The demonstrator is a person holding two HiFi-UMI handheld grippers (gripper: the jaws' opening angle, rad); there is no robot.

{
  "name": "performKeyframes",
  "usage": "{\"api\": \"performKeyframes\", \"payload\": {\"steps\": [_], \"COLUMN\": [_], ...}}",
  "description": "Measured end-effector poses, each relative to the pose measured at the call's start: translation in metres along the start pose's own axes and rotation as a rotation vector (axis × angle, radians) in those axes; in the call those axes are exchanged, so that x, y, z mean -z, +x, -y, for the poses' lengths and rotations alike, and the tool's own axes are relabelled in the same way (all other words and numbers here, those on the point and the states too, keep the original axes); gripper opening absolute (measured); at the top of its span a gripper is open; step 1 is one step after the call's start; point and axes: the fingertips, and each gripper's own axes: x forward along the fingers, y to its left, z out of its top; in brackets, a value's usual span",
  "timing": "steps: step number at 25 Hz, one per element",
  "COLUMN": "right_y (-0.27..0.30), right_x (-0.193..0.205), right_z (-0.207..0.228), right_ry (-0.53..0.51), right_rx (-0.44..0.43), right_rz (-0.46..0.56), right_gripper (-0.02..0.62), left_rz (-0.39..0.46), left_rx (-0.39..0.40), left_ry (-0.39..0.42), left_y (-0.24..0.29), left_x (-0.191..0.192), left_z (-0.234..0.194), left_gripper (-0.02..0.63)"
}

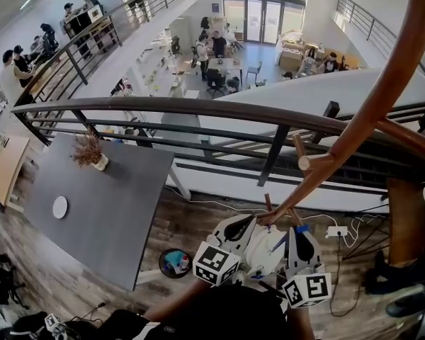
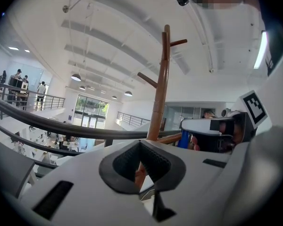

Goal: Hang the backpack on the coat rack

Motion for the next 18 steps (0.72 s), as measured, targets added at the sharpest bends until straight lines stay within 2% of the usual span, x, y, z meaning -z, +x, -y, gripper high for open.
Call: {"api": "performKeyframes", "payload": {"steps": [18], "right_y": [0.025], "right_x": [0.037], "right_z": [-0.012], "right_ry": [0.064], "right_rx": [-0.063], "right_rz": [-0.084], "right_gripper": [0.020], "left_rz": [-0.017], "left_rx": [-0.023], "left_ry": [0.002], "left_y": [0.003], "left_x": [-0.003], "left_z": [-0.012], "left_gripper": [-0.002]}}
